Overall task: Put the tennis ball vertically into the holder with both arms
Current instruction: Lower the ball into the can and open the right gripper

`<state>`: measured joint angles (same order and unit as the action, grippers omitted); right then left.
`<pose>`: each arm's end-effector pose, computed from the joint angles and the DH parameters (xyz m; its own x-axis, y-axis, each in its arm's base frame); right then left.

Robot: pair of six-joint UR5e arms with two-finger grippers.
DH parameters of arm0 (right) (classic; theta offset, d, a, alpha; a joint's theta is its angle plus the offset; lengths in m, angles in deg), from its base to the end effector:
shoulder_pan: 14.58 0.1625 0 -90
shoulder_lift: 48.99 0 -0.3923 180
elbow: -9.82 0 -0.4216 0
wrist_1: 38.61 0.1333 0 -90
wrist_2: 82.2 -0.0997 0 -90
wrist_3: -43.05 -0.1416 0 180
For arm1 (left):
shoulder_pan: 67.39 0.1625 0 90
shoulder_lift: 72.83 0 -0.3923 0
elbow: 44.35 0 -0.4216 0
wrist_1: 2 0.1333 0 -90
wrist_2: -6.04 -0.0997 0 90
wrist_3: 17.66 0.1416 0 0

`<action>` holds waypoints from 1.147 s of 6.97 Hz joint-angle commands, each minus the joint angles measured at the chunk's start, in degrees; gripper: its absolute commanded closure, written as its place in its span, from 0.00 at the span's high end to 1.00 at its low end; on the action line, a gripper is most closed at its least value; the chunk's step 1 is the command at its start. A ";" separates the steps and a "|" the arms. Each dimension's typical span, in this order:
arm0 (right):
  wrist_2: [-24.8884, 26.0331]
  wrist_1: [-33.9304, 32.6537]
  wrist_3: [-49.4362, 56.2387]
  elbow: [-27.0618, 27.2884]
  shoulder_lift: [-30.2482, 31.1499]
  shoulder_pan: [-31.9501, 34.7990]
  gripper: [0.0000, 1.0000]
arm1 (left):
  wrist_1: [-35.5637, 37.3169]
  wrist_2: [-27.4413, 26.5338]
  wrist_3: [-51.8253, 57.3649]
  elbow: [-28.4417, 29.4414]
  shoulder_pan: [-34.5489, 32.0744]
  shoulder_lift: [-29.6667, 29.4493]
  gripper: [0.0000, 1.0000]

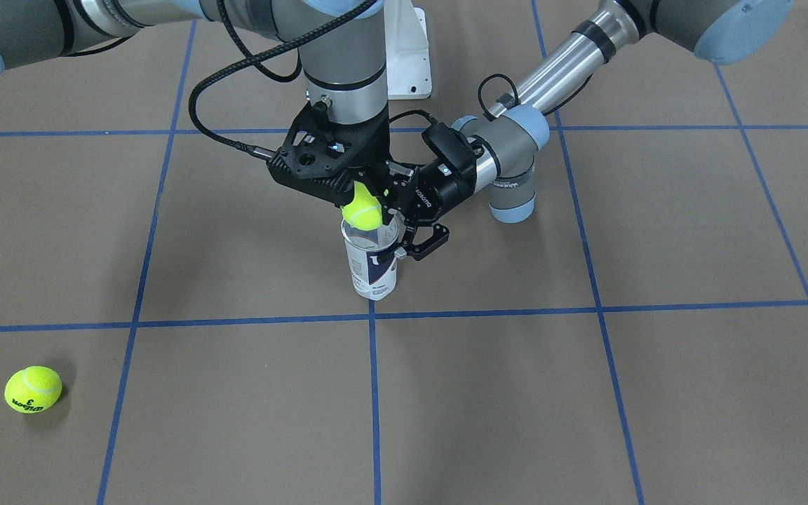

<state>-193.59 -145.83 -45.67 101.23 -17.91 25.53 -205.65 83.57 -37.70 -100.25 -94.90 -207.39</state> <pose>-0.4885 -0.5183 0.0268 0.5673 0.4507 0.6892 -0.3967 0.8830 -0.2509 0.5881 -0.4910 0.2054 0.4022 0.8248 -0.3975 0.6761 0.0251 0.7363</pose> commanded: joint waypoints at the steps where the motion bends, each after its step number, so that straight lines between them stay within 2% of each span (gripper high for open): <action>1: 0.20 0.00 0.12 0.26 0.21 -0.29 0.99 | 0.00 0.00 0.00 0.00 0.00 0.00 0.87; 8: 0.21 -0.09 2.58 0.79 0.03 -0.21 0.99 | 0.00 0.00 0.00 0.00 0.00 -0.09 0.88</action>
<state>-193.38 -145.85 -43.77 101.88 -17.74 25.24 -205.65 83.56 -37.70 -100.25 -94.90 -207.40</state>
